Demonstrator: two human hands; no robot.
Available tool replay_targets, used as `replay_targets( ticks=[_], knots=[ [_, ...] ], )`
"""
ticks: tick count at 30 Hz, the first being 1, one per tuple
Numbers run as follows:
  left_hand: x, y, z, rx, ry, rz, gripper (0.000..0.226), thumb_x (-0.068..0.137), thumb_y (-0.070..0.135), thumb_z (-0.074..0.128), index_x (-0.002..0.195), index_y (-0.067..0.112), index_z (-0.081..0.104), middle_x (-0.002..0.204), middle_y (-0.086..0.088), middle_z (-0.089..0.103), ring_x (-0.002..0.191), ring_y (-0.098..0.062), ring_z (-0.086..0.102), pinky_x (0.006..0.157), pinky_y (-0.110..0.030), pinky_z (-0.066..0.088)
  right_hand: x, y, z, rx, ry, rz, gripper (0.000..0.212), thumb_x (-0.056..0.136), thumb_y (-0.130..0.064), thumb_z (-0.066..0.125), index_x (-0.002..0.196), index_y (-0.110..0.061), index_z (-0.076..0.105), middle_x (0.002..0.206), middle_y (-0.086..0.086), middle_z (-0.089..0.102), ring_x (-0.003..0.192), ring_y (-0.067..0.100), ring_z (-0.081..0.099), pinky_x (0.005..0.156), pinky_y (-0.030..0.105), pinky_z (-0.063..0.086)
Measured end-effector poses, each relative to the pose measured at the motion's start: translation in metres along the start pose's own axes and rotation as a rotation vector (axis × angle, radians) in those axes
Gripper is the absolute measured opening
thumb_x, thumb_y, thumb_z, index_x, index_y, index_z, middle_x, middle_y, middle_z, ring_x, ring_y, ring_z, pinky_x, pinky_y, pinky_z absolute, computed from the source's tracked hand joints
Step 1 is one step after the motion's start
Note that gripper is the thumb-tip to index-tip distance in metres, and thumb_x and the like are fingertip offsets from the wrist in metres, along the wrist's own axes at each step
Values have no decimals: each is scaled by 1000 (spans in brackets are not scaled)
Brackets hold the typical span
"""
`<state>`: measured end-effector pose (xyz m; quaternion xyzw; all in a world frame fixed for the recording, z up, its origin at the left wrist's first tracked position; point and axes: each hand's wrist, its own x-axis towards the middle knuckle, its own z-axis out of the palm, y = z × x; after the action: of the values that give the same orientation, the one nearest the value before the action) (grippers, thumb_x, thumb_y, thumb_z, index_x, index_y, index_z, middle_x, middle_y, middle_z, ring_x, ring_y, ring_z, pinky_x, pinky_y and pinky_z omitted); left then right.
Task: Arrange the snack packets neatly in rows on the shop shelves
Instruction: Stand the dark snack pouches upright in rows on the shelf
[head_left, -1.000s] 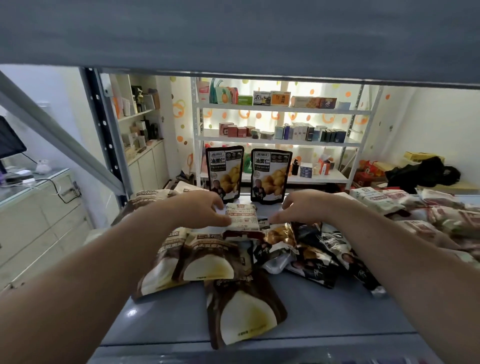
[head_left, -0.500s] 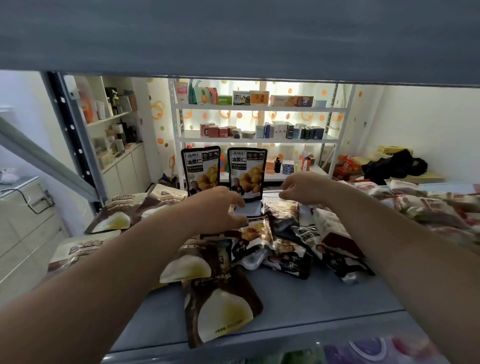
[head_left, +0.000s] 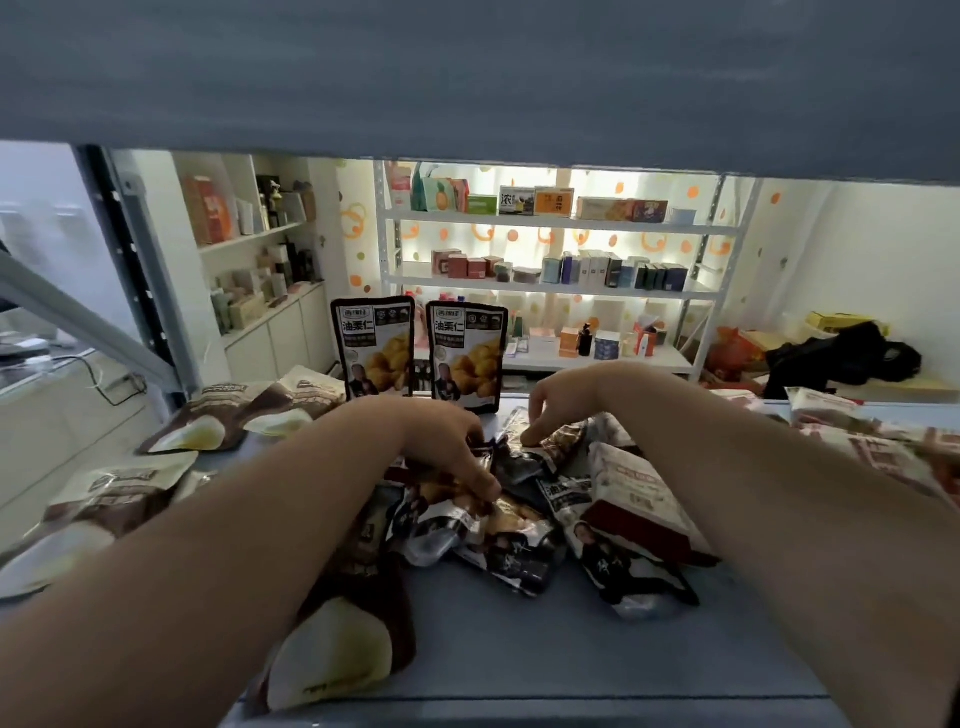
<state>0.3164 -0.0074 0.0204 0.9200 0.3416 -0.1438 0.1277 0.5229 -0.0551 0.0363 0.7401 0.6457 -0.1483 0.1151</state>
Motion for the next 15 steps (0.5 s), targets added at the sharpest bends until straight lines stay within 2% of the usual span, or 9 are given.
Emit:
replay_targets(
  ticks=[2,4,7,9,12,15],
  knots=[
    [3,0,1,-48,57,6,115,31,94,65,129,35,49,125,12,51,112,-16,51,98,-42,47,3,3,0,84,-56,5,74,76,-63,72,133,-20,54,131,4,55,114,25,53,90,37,44],
    [3,2,0,-88,125,37,97,44,85,70,124,34,51,117,13,51,105,-13,52,94,-38,49,3,6,-3,183,-92,13,94,73,-59,77,149,-22,37,146,8,44,125,30,48,99,44,45],
    [3,6,-6,-135,199,105,58,63,67,76,107,37,55,106,15,54,96,-10,55,82,-30,49,3,8,-6,243,-86,10,105,70,-51,84,153,-25,26,154,7,34,132,32,43,104,48,44],
    [0,7,-13,-198,225,135,36,69,58,78,92,44,54,101,14,58,89,-10,60,72,-27,51,3,7,-7,182,-47,-9,102,71,-48,84,153,-20,29,154,7,36,131,31,44,104,45,45],
    [-12,6,-25,-251,276,169,26,73,56,76,86,48,55,93,14,61,81,-9,62,62,-23,46,2,6,-10,51,72,-38,90,71,-50,83,143,-11,45,142,8,50,124,28,50,100,37,46],
    [-31,1,-41,-313,333,170,26,74,57,75,89,44,59,82,16,63,75,-2,58,62,-26,41,-3,8,-19,29,129,-66,64,70,-53,82,113,-9,66,112,3,64,102,22,59,80,27,45]
  ],
)
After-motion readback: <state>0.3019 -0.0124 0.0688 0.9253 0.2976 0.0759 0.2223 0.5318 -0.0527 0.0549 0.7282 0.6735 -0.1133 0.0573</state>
